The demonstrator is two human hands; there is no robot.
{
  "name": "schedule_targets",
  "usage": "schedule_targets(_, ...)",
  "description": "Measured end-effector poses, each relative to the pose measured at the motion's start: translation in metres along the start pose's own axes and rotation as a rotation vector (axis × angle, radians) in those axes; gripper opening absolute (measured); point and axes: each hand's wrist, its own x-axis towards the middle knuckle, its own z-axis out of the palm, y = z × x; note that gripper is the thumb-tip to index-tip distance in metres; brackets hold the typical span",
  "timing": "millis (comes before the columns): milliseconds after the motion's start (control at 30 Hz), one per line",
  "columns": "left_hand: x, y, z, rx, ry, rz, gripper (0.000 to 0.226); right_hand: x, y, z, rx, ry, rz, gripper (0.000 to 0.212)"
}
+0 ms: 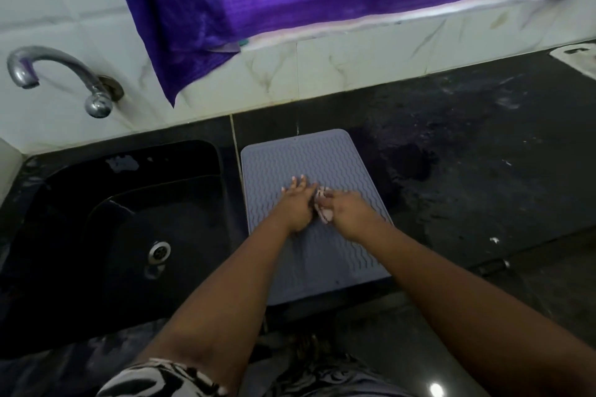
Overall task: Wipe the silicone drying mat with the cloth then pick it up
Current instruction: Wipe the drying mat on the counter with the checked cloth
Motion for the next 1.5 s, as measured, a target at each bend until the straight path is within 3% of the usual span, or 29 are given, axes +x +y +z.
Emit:
schedule_targets(133, -0.028, 0.001, 0.031, 0.157, -0.067, -0.103, 0.063, -0.023, -0.006, 0.039, -0.133, -0.18, 0.083, 0.063)
schedule_targets(300, -0.034, -0.001, 0.038, 0.15, -0.065, -0.14, 0.06, -0.081, -0.004, 0.045, -0.262, -0.206, 0.003, 0.061)
schedule_targets(567, -0.041, 0.011, 0.03, 0.174, -0.074, -0.186, 0.058, -0.155, -0.011, 0.054, -0.188, -0.27, 0.035, 0.058)
schedule_targets(667, -0.042, 0.014, 0.028, 0.212, -0.11, -0.199, 0.059, -0.16, -0.003, 0.039, 0.188, -0.166, 0.052, 0.038)
schedule_targets(767, -0.044, 0.016, 0.029, 0.226, -0.089, -0.224, 0.06, -0.15, 0.016, 0.006, 0.506, -0.16, 0.146, 0.033)
schedule_targets(867, -0.045, 0.018, 0.031, 0.253, -0.041, -0.255, 0.061, -0.132, 0.03, -0.022, 0.992, -0.124, 0.298, 0.023)
schedule_targets(1000, -0.033, 0.019, 0.033, 0.272, 0.044, -0.306, 0.063, -0.103, 0.04, -0.035, 1.259, -0.086, 0.422, 0.048)
schedule_targets(1167, -0.013, 0.025, 0.024, 0.454, 0.004, -0.307, 0.073, -0.058, 0.036, -0.051, 1.262, -0.004, 0.394, 0.045)
schedule_targets(1333, 0.009, 0.025, -0.023, 0.165, 0.184, -0.185, 0.038, -0.001, 0.038, -0.074, 1.377, -0.078, 0.386, 0.036)
schedule_targets(1433, 0.031, 0.001, -0.052, -0.023, 0.208, -0.201, 0.033, 0.043, 0.038, -0.086, 1.172, -0.205, 0.33, 0.034)
schedule_targets(1500, 0.054, -0.017, -0.063, -0.026, 0.178, -0.194, 0.048, 0.078, 0.038, -0.094, 0.931, -0.166, 0.245, 0.036)
